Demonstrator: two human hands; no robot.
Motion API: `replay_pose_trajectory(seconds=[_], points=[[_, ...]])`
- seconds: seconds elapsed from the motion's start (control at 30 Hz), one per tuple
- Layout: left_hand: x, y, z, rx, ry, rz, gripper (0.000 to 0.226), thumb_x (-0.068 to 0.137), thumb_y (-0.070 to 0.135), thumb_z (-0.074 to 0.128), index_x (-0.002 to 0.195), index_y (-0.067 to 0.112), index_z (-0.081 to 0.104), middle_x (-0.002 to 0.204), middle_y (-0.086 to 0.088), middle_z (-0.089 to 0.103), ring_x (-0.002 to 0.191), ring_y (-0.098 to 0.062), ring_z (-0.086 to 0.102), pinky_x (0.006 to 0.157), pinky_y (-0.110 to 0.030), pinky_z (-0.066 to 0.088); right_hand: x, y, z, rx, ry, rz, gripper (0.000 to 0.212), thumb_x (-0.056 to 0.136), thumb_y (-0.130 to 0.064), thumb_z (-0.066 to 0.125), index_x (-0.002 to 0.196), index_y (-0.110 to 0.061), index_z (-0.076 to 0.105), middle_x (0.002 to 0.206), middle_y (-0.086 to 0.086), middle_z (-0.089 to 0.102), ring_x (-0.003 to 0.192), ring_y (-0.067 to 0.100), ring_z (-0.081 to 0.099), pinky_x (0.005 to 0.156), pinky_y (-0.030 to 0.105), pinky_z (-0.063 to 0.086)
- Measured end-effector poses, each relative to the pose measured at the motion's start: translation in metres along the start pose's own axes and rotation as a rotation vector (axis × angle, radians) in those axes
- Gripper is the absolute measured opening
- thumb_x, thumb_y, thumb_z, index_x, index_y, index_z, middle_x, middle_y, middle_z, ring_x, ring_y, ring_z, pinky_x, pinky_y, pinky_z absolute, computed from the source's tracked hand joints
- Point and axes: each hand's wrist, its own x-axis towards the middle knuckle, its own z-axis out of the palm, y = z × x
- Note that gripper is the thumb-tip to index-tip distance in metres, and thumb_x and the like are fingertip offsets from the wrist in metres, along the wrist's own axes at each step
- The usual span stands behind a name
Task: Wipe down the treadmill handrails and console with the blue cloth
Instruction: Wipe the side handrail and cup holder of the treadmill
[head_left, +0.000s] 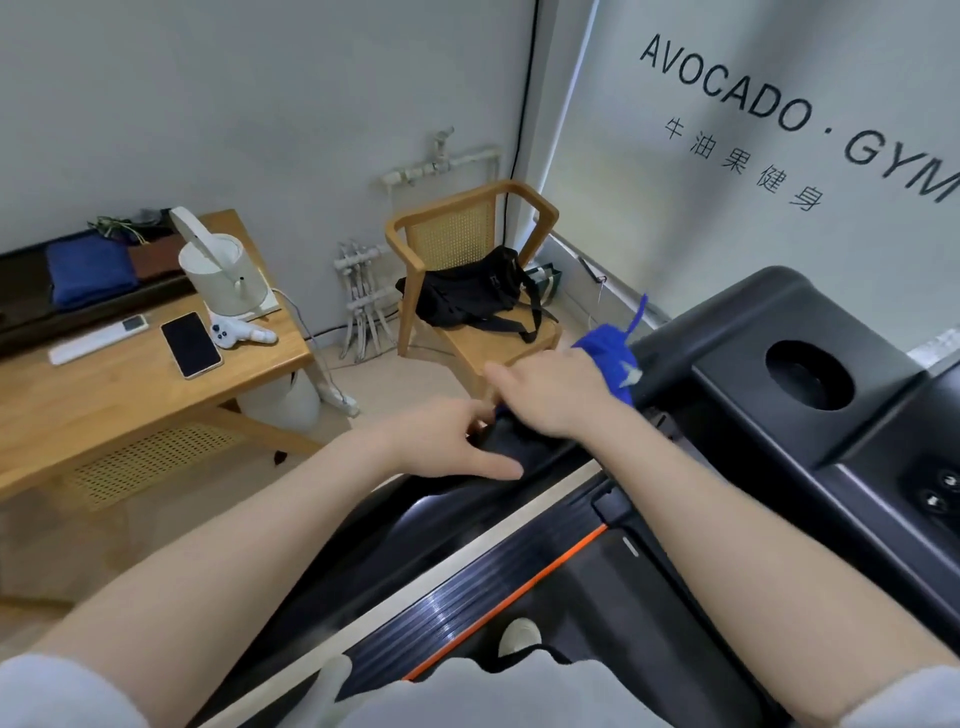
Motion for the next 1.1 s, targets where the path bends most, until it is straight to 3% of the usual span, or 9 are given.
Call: replay_pose_trajectory(seconds=[0.1,0.2,0.33,0.4,0.53,0.63,0.77,0.97,1.1], points=[[0.005,0.005,-0.002,0.041,-0.030,-0.001,0.051,0.077,0.049,0.066,0.117,0.020,0.054,0.107,0.002,0.064,0.090,-0.014,0.058,0.077,-0.023,0.046,-0.034,-0.003,0.009,-0.097,0.198,-0.179,0.039,0.096,-0.034,0.022,0.092,-0.027,0.060,0.111,0.001,0.060,0.106,0.028,0.051,0.088,0.041,0.032],[0.008,0.012,-0.007,0.101,-0.081,-0.061,0.055,0.077,0.051,0.065,0.119,0.018,0.054,0.104,0.003,0.063,0.083,-0.011,0.057,0.068,-0.016,0.045,-0.019,0.042,0.006,-0.172,0.223,-0.203,0.037,0.096,-0.036,0.026,0.096,-0.030,0.062,0.103,-0.002,0.062,0.097,0.026,0.056,0.076,0.036,0.039],[0.011,0.015,-0.013,0.068,-0.143,-0.119,0.081,0.075,0.050,0.067,0.143,0.032,0.027,0.130,-0.001,0.054,0.108,-0.016,0.053,0.089,-0.022,0.039,0.012,0.118,0.000,-0.249,0.274,0.089,0.036,0.094,-0.028,0.031,0.089,-0.021,0.066,0.100,0.005,0.066,0.095,0.030,0.057,0.072,0.034,0.035],[0.014,0.015,-0.014,0.083,-0.158,-0.134,0.087,0.074,0.051,0.068,0.144,0.041,0.017,0.136,-0.003,0.051,0.117,-0.019,0.050,0.096,-0.028,0.038,0.018,0.137,-0.001,-0.222,0.290,0.215,0.042,0.092,-0.028,0.028,0.090,-0.019,0.068,0.101,0.007,0.067,0.096,0.031,0.057,0.074,0.035,0.035],[0.020,0.019,-0.016,0.095,-0.205,-0.135,0.085,0.074,0.048,0.069,0.143,0.042,0.019,0.141,0.004,0.043,0.120,-0.017,0.047,0.102,-0.034,0.036,-0.001,0.096,0.002,-0.175,0.322,0.178,0.033,0.092,-0.021,0.035,0.092,-0.014,0.067,0.104,0.012,0.066,0.096,0.034,0.057,0.070,0.035,0.033],[0.027,0.029,-0.021,0.080,-0.224,-0.172,0.080,0.073,0.061,0.061,0.142,0.034,0.029,0.130,0.009,0.050,0.104,-0.011,0.050,0.098,-0.027,0.037,-0.040,0.052,0.007,-0.157,0.263,0.093,0.035,0.096,-0.027,0.031,0.116,-0.017,0.057,0.130,0.006,0.052,0.116,0.030,0.046,0.091,0.040,0.033],[0.049,0.049,-0.027,0.155,-0.139,-0.146,0.068,0.074,0.068,0.052,0.124,0.022,0.056,0.123,0.002,0.062,0.107,-0.014,0.059,0.098,-0.033,0.045,-0.052,0.067,0.004,-0.014,0.282,-0.007,0.038,0.098,-0.028,0.030,0.134,-0.025,0.043,0.145,-0.001,0.040,0.129,0.024,0.035,0.100,0.039,0.025],[0.094,0.088,-0.015,0.006,0.019,-0.074,0.083,0.073,0.066,0.056,0.143,0.030,0.029,0.136,0.000,0.051,0.118,-0.016,0.051,0.093,-0.026,0.040,-0.006,0.156,-0.004,-0.110,0.288,0.178,0.035,0.099,-0.032,0.026,0.120,-0.024,0.054,0.129,0.002,0.055,0.120,0.026,0.046,0.111,0.050,0.010],[0.115,0.112,-0.007,-0.011,0.098,-0.006,0.082,0.076,0.057,0.062,0.144,0.032,0.024,0.139,0.002,0.047,0.122,-0.016,0.048,0.088,-0.024,0.037,0.007,0.231,-0.008,-0.073,0.362,0.250,0.054,0.092,-0.037,0.012,0.115,-0.020,0.057,0.120,0.009,0.060,0.108,0.033,0.053,0.094,0.043,0.035]])
